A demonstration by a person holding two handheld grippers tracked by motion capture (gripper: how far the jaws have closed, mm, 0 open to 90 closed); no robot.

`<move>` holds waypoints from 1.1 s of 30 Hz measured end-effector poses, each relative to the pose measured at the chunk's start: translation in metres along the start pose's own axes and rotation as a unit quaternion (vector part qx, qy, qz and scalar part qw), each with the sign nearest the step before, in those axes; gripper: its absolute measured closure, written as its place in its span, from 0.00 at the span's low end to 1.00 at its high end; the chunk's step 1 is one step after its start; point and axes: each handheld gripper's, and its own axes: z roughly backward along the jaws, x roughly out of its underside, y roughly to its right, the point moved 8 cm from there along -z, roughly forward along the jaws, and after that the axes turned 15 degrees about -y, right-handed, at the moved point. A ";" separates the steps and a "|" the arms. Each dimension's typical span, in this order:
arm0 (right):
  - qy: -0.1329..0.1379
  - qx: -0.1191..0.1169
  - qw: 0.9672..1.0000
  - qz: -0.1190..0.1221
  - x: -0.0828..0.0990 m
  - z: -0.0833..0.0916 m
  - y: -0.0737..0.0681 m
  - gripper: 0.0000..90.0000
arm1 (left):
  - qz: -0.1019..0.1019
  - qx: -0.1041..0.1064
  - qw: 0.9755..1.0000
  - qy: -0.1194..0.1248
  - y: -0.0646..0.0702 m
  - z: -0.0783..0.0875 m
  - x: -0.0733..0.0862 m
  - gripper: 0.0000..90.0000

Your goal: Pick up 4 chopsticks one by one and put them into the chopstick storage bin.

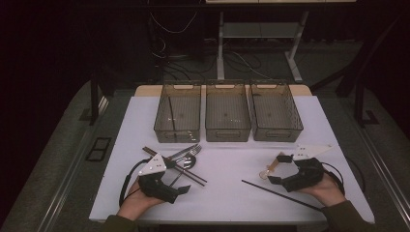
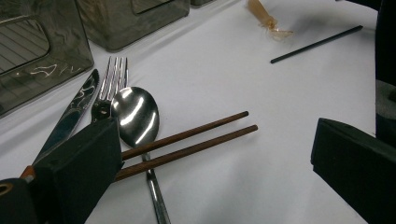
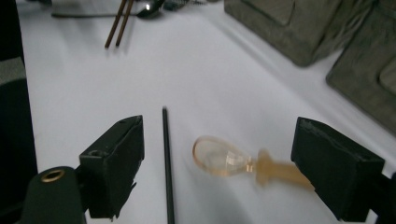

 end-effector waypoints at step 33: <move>-0.110 -0.013 0.993 0.045 0.082 0.001 -0.015 0.94 | -0.002 -0.002 1.000 -0.003 0.001 0.000 0.001 0.01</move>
